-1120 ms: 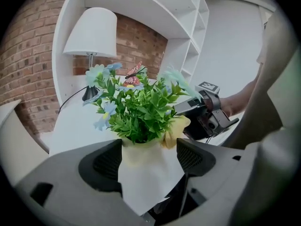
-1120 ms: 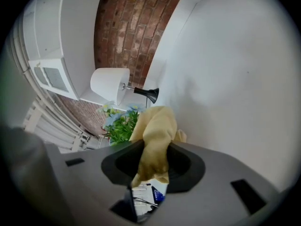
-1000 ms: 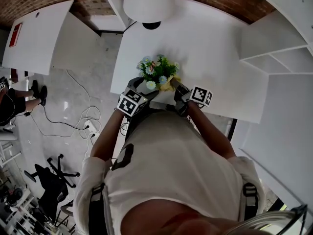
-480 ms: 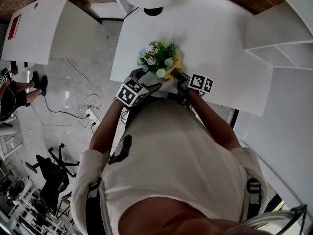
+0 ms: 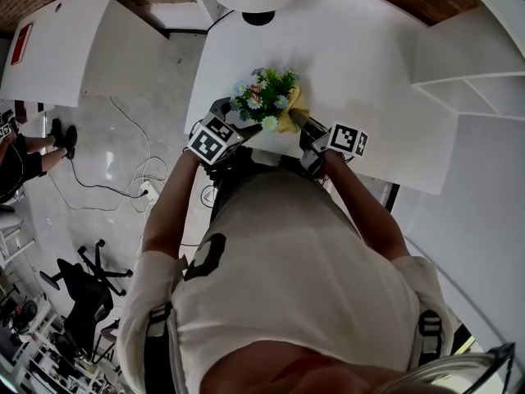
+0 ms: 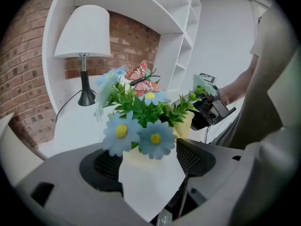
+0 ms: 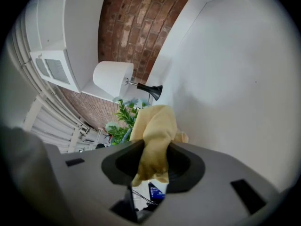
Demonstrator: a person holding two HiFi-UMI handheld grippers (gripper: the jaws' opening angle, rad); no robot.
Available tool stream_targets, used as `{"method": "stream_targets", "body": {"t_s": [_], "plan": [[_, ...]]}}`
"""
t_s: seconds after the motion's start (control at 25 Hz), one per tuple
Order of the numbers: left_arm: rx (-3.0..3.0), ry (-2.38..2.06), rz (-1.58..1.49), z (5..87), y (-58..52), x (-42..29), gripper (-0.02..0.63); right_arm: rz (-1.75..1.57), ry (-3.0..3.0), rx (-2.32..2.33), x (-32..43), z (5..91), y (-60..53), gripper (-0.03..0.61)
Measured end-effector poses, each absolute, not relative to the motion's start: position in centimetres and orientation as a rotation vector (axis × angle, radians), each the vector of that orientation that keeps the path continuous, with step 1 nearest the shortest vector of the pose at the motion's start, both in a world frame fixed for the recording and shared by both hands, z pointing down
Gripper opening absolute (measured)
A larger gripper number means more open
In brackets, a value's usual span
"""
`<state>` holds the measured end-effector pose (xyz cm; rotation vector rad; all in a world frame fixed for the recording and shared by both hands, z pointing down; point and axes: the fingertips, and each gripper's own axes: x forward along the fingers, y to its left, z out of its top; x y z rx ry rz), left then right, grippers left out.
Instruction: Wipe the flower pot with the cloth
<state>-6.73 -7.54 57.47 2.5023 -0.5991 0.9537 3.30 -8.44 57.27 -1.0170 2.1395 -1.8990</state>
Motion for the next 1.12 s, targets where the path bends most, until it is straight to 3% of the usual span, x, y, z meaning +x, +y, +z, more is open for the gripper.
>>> {"method": "stream_targets", "body": {"t_s": [0.64, 0.88, 1.12], "plan": [[2.456, -0.649, 0.912, 58.2, -8.5, -5.5, 0.328, -1.994, 2.162, -1.107, 2.0, 62.2, -7.0, 0.115], [2.426, -0.664, 0.901, 58.2, -8.4, -6.2, 0.284, -1.958, 2.191, -1.098, 2.0, 60.5, -8.0, 0.115], [2.425, -0.645, 0.886, 58.4, -8.2, -5.7, 0.279, -1.856, 2.201, -1.041, 1.6, 57.5, -9.5, 0.117]]}}
